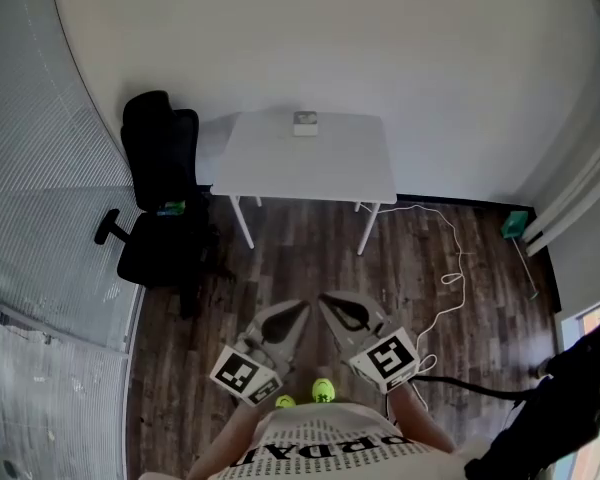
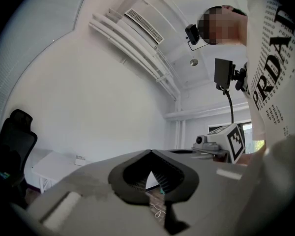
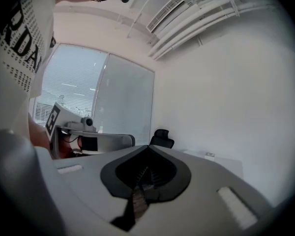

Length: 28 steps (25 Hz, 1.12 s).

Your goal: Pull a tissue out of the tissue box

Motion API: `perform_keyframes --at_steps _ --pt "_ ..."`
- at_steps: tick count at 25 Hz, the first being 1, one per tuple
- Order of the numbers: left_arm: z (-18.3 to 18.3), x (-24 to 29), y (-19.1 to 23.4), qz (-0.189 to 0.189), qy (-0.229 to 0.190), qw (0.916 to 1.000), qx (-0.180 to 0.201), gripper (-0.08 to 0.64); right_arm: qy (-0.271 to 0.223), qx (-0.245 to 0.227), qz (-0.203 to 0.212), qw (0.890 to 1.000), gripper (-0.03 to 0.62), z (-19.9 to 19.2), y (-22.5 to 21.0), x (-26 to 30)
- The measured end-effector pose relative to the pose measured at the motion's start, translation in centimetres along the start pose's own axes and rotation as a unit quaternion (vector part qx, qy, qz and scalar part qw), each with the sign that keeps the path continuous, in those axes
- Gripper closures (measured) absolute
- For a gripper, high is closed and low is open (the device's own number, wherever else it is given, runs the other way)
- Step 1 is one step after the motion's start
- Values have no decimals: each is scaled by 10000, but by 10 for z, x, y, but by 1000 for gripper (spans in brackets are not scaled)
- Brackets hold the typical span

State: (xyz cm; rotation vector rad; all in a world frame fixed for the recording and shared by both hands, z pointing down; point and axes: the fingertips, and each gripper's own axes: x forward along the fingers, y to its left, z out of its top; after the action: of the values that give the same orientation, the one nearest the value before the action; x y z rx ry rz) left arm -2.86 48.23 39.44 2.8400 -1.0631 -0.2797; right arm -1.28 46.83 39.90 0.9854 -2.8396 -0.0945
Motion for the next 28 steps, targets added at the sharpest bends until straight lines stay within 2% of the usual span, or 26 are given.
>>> perform_keyframes --at_steps 12,22,28 --pt "-9 58 -2 112 -13 9999 58 569 -76 29 73 9999 584 -8 -57 -15" --pt "-9 71 17 271 -42 9996 -11 569 -22 64 282 9996 584 -12 -71 2" --pt "-5 75 40 214 -49 9998 -24 569 -12 81 243 9997 584 -10 -79 27"
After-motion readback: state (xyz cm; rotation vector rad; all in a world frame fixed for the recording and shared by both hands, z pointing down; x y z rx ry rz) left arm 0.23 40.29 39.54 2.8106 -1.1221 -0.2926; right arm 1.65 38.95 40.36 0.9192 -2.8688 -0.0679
